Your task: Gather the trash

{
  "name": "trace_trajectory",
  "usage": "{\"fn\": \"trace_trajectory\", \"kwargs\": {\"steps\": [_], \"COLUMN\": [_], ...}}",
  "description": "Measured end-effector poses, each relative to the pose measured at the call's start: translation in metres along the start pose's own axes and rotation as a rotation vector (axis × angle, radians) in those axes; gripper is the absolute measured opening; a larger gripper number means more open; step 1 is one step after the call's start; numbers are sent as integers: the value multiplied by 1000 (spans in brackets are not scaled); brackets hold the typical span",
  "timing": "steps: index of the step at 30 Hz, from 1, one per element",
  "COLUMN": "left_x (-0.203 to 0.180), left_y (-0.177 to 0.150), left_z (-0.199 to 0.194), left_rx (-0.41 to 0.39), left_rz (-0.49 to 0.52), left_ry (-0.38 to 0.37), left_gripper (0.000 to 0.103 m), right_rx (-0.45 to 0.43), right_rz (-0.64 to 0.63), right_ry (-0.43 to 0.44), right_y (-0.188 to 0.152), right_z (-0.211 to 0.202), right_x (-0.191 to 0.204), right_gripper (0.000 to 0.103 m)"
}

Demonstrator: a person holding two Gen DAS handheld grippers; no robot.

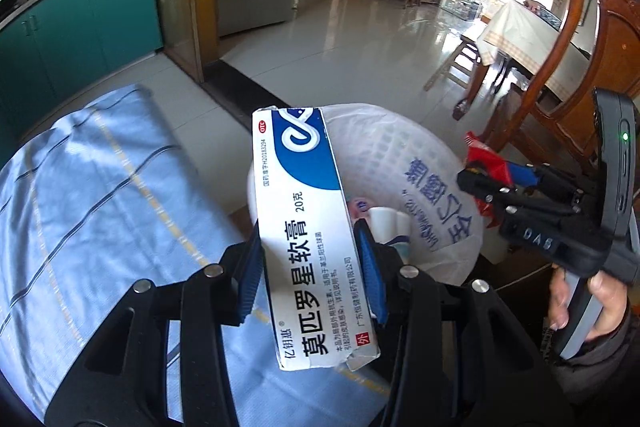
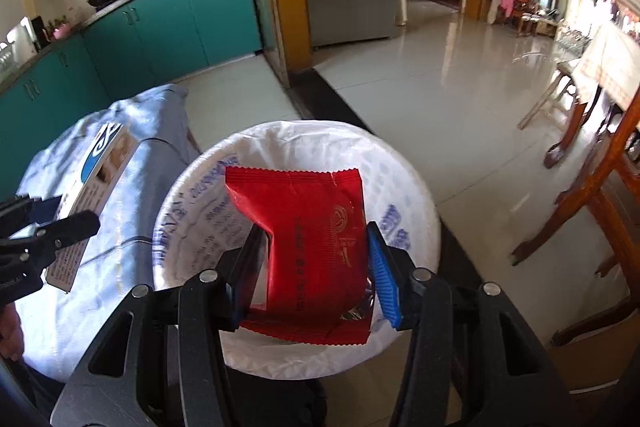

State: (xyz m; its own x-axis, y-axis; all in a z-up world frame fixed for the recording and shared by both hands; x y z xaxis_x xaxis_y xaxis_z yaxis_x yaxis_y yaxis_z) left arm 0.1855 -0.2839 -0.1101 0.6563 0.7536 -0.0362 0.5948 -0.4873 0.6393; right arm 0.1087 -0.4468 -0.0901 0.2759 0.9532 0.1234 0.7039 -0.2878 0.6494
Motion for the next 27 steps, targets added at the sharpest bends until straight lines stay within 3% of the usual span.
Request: {"fn": "trace_trajectory", "kwargs": {"steps": [3, 6, 9, 15, 19, 23, 27], "left_x": [-20, -31, -36, -20, -5, 7, 15], "left_y": [8, 8, 4, -5, -13, -26, -40], "left_z": [16, 23, 19, -8, -38, -68, -118], "left_rx": [6, 4, -3, -37, -80, -123, -205], "left_rz": [41, 62, 85, 53, 14, -21, -50], "left_ry": [-26, -12, 12, 83, 123, 184, 281], "left_gripper": [48, 69, 78, 86, 88, 90, 99], "right_rx": [-3, 1, 9, 4, -30, -93, -206], "right_rz": [15, 29, 36, 24, 17, 20, -6], "right_ry": [-8, -27, -33, -8, 4, 20, 17], "right_y": [0, -2, -3, 0, 2, 2, 0], "right_z": [-3, -5, -6, -6, -19, -47, -92], "right_x": [-7, -14, -16, 1, 16, 23, 33], "right_gripper": [51, 51, 51, 52, 76, 86, 97]}}
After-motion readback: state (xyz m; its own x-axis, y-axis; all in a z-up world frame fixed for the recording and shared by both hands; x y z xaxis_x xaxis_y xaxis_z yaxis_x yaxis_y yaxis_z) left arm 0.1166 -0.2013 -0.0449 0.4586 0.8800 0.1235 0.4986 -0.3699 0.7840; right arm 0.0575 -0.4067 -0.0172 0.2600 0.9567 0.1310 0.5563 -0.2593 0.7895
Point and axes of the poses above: each gripper's, at about its wrist camera, not at the fingertips, and z roughly the way its jaws point, x to its left, y to its top, the point moved 3 cm from there along z, roughly the way its jaws point, and after that the axes turned 7 degrees about z, right-handed, at the moved point
